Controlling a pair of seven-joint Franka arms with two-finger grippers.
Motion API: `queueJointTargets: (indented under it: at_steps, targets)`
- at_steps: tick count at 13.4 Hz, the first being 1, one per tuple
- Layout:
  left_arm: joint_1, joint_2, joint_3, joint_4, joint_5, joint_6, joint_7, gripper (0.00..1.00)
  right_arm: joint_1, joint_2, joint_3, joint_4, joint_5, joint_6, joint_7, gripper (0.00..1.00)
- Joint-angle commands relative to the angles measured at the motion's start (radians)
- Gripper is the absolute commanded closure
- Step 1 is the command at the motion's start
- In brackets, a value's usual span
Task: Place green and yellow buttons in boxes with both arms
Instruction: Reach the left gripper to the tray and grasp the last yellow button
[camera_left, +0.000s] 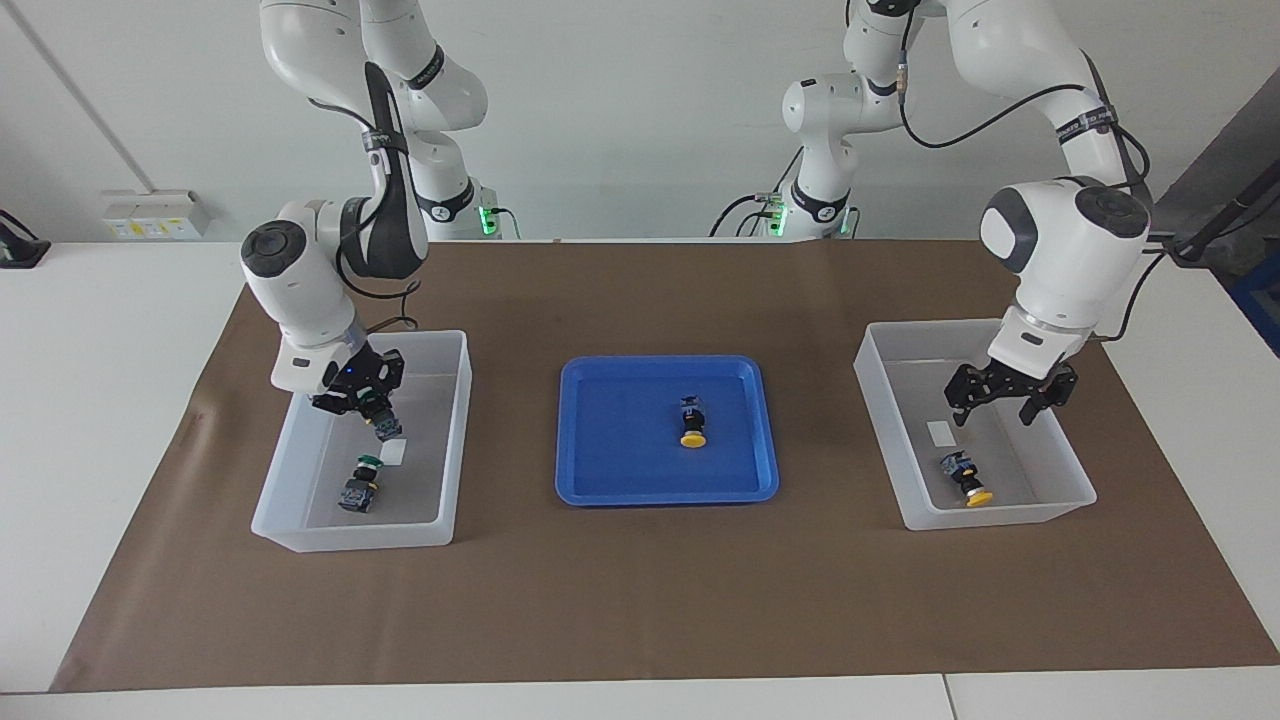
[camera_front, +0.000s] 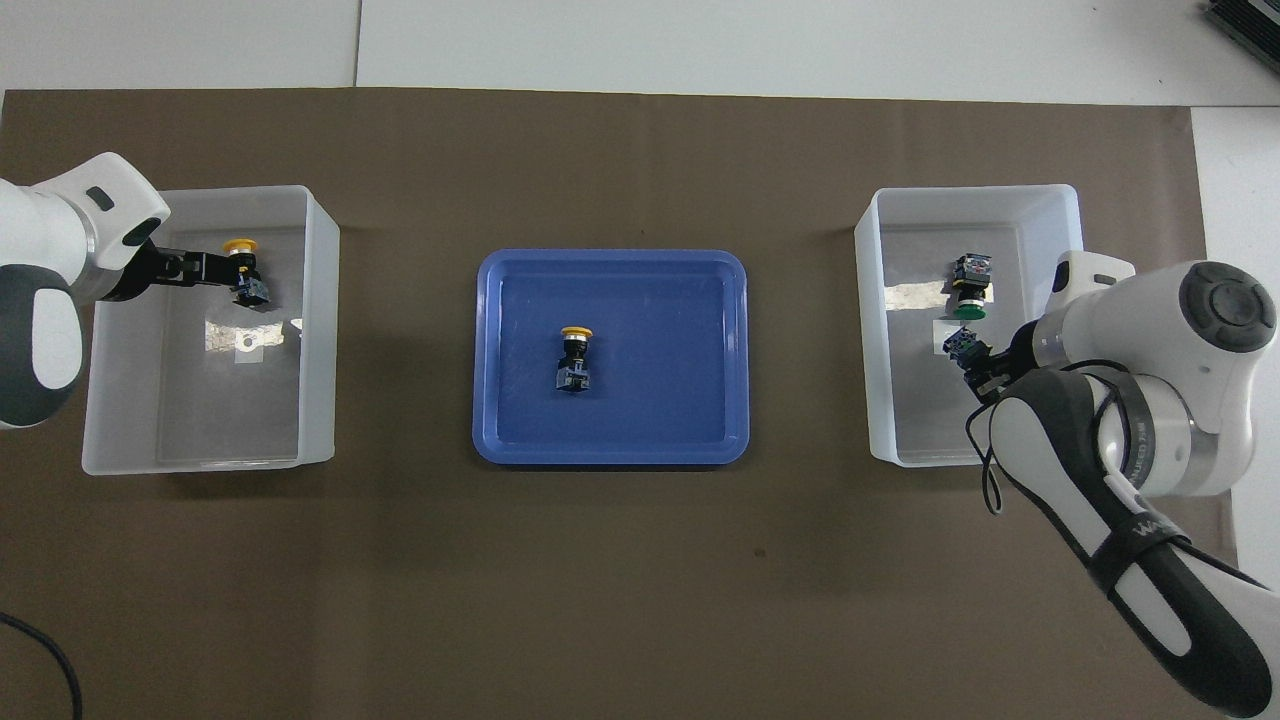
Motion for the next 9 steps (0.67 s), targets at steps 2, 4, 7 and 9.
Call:
queueJointTargets:
  at_steps: [2, 4, 7, 9]
  targets:
    - [-0.078, -0.056, 0.005, 0.014, 0.029, -0.119, -0.101, 0.00, 0.018, -0.006, 0.003, 0.026, 0.004, 0.014, 0.189, 0.00]
    - [-0.143, -0.063, 0.005, 0.014, 0.060, -0.136, -0.190, 0.00, 0.013, -0.012, 0.003, 0.073, 0.004, 0.007, 0.263, 0.00]
    - [-0.238, -0.072, -0.001, -0.012, 0.065, -0.103, -0.325, 0.00, 0.003, -0.035, -0.002, 0.139, 0.002, -0.003, 0.347, 0.00]
    - [-0.305, -0.080, -0.003, -0.047, 0.063, -0.058, -0.417, 0.00, -0.032, -0.064, -0.005, 0.164, -0.001, -0.006, 0.387, 0.00]
